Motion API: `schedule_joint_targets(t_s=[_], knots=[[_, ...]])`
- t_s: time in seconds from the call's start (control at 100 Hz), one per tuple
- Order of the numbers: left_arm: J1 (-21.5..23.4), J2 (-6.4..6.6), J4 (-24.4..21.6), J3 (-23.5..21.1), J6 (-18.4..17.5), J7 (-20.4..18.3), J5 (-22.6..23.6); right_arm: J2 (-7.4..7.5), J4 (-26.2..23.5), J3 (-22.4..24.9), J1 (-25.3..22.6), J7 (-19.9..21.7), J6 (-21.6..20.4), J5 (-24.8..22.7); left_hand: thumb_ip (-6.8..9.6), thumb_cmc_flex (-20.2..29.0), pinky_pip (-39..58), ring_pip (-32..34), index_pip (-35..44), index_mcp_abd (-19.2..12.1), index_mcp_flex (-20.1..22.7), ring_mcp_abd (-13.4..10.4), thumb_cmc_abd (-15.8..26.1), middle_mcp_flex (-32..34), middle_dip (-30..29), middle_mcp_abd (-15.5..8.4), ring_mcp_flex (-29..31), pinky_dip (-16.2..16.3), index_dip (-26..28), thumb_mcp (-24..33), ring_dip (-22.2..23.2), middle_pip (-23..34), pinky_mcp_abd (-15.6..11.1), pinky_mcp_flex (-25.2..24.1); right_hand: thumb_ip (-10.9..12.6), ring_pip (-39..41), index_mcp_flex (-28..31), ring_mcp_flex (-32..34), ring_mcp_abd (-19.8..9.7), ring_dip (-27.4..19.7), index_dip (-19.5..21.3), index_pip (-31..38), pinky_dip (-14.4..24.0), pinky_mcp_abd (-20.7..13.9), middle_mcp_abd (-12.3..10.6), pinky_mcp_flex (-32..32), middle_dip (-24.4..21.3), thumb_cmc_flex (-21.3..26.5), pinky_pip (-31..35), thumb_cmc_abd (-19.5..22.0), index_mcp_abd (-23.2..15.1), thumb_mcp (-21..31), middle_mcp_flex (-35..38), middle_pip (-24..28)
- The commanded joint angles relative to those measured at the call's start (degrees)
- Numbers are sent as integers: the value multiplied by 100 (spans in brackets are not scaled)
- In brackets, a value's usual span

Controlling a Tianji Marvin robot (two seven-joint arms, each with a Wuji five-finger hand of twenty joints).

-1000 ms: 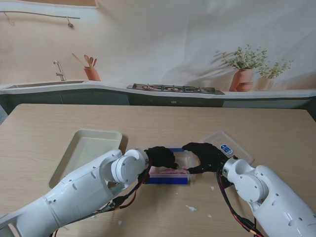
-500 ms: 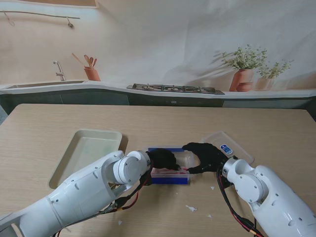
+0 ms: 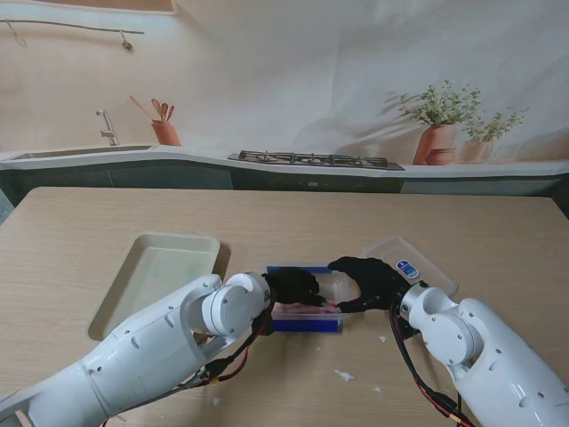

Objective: Separate the bacon slices onto the tray

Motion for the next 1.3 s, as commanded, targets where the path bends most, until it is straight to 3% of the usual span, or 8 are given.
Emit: schedule_joint_targets(t_s=[0.0, 0.22, 0.36, 0.57, 0.72, 1.02, 1.29], knots=[[51, 18, -138, -30, 16, -68, 30, -36, -15, -30, -33, 104, 18, 3, 163, -40, -50, 73, 113, -31, -76, -61, 114, 157, 181, -251, 116, -54, 44, -70, 167, 208, -96, -66, -98, 21, 8, -169, -176, 35, 91, -20, 129, 5, -108, -5, 50, 105, 26, -28, 39, -38, -44, 127], [52, 41, -247, -5, 151, -102, 89, -35, -10, -43, -23, 118, 31, 16, 159, -62, 34, 171, 89, 31, -31, -2, 83, 225, 321, -210, 224, -24, 29, -56, 226, 167, -91, 39, -96, 23, 8, -167, -178, 36, 92, -16, 132, -4, -107, -3, 47, 111, 26, -21, 43, -40, -48, 124], [35, 9, -236, 20, 266, -116, -5, -33, -6, -56, -13, 136, 38, 23, 165, -37, 233, 259, 69, 129, 45, 201, 21, 345, 282, -116, 553, 61, 13, -8, 233, 147, -96, 260, -96, 26, 9, -168, -177, 38, 92, -14, 134, 1, -108, 2, 47, 113, 27, -22, 36, -45, -45, 124], [175, -29, -319, -72, 451, 40, -48, -36, -2, -49, -19, 121, 40, 29, 161, -96, 345, 566, 48, 204, 59, 348, -372, 404, 612, -135, 1068, 161, 6, 413, 315, 526, 218, 621, -95, 32, 14, -167, -176, 41, 93, -8, 137, 1, -108, 12, 46, 118, 29, -22, 18, -41, -42, 123], [248, -61, -366, -130, 544, 171, -45, -36, 2, -59, -13, 128, 47, 39, 150, -131, 352, 1155, 74, 246, 55, 237, -718, 422, 824, -131, 1376, 201, 19, 752, 689, 646, 347, 678, -95, 33, 12, -167, -174, 41, 95, -3, 138, 2, -106, 15, 46, 123, 28, -23, 15, -42, -44, 124], [277, -33, -510, -151, 619, 195, 94, -34, 10, -68, -6, 134, 49, 38, 89, -133, 345, 1593, 171, 379, 204, -16, -1392, 701, 871, -99, 1859, 217, 61, 1484, 983, 755, 492, 887, -95, 41, 8, -169, -168, 46, 96, 3, 139, 0, -103, 20, 46, 125, 28, -27, 6, -32, -44, 123], [205, -2, -526, -64, 713, 103, 192, -36, 18, -71, -2, 125, 49, 35, 59, 15, 338, 1869, 335, 236, 554, -186, -1555, 1077, 1024, -226, 2206, 219, 123, 1794, 1157, 997, 482, 1021, -96, 43, 9, -170, -173, 47, 102, 13, 141, 3, -103, 20, 43, 128, 26, -25, -30, -29, -44, 118]])
